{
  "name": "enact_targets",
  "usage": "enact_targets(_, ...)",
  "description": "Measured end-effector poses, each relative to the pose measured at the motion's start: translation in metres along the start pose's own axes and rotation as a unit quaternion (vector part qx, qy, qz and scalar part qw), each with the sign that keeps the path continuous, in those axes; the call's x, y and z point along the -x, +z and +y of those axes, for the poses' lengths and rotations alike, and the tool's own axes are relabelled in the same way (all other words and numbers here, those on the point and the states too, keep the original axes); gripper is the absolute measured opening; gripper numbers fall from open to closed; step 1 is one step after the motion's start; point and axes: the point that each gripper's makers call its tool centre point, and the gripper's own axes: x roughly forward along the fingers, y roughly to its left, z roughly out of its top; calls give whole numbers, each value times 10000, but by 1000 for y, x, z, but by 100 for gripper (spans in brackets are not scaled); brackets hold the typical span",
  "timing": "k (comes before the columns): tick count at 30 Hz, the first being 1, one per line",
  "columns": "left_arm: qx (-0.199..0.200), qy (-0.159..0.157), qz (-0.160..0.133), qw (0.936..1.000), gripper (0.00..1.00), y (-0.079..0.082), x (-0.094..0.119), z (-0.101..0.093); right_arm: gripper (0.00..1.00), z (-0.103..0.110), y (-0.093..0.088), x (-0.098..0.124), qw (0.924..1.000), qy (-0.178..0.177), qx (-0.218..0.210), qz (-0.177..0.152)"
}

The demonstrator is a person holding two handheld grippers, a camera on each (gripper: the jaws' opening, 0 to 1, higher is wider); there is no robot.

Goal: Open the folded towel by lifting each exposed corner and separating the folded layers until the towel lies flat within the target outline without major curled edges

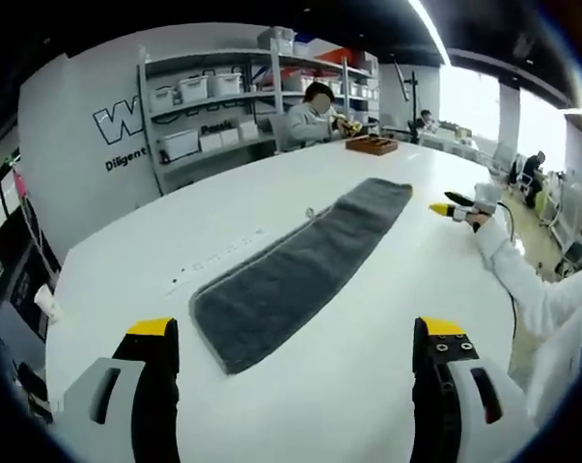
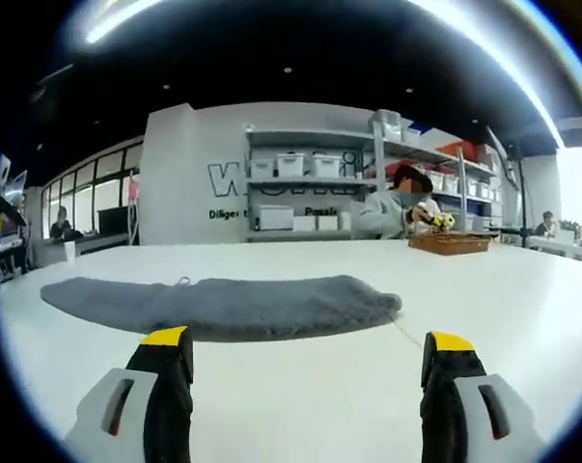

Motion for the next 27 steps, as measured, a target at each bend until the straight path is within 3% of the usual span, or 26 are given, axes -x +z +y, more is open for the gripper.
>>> enact_targets(3,-47,-24,-487,9988,98,-5,-10,12,99,2,-1,0,10000,24,17,13)
enact_targets(6,-72,-110,-636,9979,99,-24,-23,22,99,3,-2,1,10000,40,17,33)
enact_targets(11,-63,-562,-947,9939,98,-57,-45,25,99,4,-6,-1,9999,53,34,83)
enact_targets(13,175,-670,-888,9936,98,-72,-54,29,99,6,-9,-1,9999,65,66,140)
enact_targets(14,304,-715,-693,9946,98,-83,-58,31,99,6,-10,-2,9998,69,85,166)
enact_targets(24,682,-603,-1167,9890,90,-95,-76,72,99,9,-10,-2,9998,140,35,165)
enact_targets(27,773,-665,-1357,9855,81,-95,-76,79,99,13,-10,-3,9997,195,49,168)
